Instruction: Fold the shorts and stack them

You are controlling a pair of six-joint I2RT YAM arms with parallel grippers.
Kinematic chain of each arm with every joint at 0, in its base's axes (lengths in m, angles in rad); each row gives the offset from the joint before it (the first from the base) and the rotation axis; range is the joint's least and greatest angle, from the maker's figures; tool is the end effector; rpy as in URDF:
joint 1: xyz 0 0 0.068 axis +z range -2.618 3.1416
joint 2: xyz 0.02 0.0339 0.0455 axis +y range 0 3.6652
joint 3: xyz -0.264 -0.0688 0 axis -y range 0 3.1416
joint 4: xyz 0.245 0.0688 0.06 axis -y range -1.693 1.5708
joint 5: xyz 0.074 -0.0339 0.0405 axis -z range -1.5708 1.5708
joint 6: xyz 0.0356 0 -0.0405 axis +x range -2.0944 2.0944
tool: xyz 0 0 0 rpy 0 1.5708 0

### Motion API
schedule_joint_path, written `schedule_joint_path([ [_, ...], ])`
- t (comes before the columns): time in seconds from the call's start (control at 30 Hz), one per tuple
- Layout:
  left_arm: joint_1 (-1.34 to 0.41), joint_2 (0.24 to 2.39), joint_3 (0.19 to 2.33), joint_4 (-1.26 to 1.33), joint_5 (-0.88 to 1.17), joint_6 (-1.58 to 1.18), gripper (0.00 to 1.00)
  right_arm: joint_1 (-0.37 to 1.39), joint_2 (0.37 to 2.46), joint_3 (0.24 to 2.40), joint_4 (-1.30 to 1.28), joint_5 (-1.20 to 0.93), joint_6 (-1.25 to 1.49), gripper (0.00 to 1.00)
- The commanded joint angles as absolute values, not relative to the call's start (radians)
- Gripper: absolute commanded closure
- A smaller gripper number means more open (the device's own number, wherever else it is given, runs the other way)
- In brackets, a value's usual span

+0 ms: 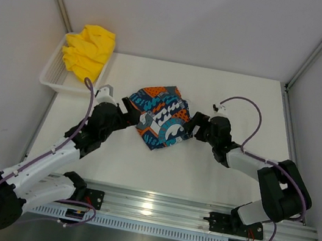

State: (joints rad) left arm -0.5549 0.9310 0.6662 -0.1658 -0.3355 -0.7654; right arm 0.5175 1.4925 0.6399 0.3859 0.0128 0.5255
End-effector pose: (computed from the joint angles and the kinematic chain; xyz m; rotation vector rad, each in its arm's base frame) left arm 0.1867 -0.1019 0.2742 -0.4264 1.9677 -0.5192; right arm 0.2641 0.1498 0.1824 0.0167 2.0982 0.6322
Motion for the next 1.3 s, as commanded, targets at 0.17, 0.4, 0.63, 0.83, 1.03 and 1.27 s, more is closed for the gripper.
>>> schedule_joint_path([
  [0.17, -0.551, 0.854, 0.592, -0.155, -0.35, -0.713, 0.02, 0.451, 1.598, 0.722, 0.389, -0.09, 0.695, 0.09],
  [0.4, -0.551, 0.835, 0.587, -0.181, -0.356, -0.689, 0.02, 0.453, 1.735, 0.798, 0.5, -0.159, 0.758, 0.48],
  [0.63, -0.551, 0.773, 0.583, -0.229, -0.402, -0.661, 0.02, 0.492, 1.651, 1.004, 0.313, -0.039, 0.603, 1.0],
  [0.83, -0.551, 0.755, 0.594, -0.236, -0.407, -0.649, 0.02, 0.529, 1.557, 1.452, 0.079, -0.014, 0.401, 1.0],
  [1.03, -0.551, 0.743, 0.607, -0.267, -0.396, -0.643, 0.03, 0.531, 1.404, 1.729, -0.055, -0.061, 0.292, 1.0],
  [1.27, -0.551, 0.704, 0.588, -0.264, -0.388, -0.647, 0.03, 0.529, 1.1, 1.695, -0.081, 0.057, 0.229, 1.0],
])
